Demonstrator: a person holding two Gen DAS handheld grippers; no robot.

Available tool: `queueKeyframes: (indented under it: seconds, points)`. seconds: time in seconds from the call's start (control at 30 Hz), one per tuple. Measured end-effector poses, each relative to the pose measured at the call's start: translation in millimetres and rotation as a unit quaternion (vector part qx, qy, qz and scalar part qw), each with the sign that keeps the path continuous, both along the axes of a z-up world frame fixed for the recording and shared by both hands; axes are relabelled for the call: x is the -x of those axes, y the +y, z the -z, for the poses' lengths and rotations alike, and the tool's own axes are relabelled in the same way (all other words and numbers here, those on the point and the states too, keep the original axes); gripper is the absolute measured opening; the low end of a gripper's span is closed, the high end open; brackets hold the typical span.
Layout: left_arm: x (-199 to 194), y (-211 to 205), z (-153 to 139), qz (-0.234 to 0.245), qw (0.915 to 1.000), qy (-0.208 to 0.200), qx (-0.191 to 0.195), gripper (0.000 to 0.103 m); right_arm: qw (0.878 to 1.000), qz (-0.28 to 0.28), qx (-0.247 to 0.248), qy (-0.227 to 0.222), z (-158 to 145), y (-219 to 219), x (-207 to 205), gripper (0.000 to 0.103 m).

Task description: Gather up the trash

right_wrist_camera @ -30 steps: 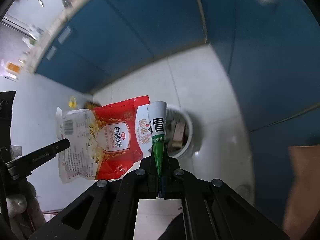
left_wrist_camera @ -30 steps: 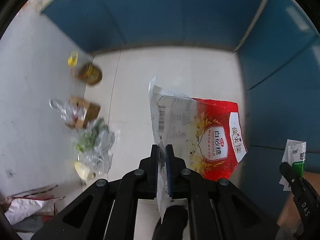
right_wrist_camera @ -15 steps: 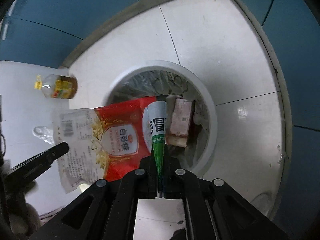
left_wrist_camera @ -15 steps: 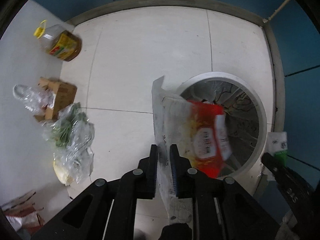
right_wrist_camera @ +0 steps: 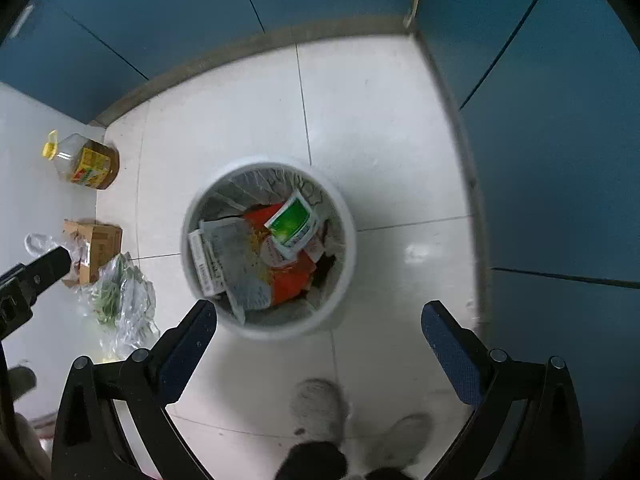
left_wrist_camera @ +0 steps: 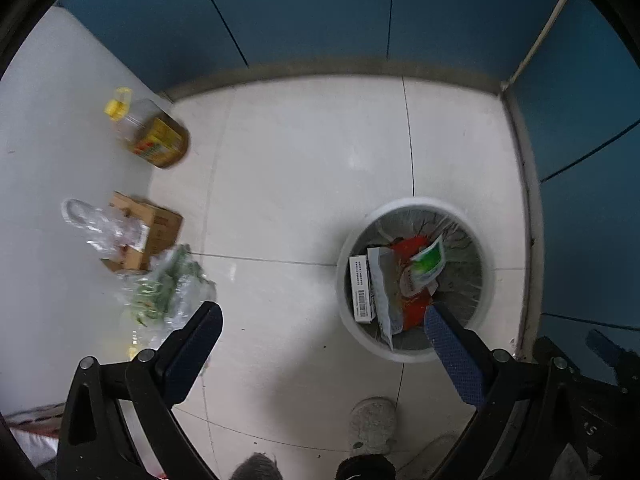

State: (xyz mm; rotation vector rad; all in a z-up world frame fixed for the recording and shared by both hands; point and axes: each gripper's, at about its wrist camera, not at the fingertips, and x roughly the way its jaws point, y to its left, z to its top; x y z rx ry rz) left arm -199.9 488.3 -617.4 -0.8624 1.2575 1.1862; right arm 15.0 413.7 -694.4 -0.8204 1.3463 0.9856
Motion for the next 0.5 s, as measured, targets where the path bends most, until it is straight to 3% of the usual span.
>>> queueKeyframes:
  seconds: [0.27, 0.5]
  points:
    - [28.2, -86.3, -159.5, -0.019, 0.9954, -0.017, -0.092, 0.103, 0.992, -0.049, -0.096, -0.066, -185.8, -74.1, 27.3, 0.103]
    - [46.3, -185.1, -291.2, -0.039, 0.9855, -0.05, -0.158, 0.103, 0.979, -0.062, -0.172, -0.088, -338.3, -164.8, 42.5, 0.103]
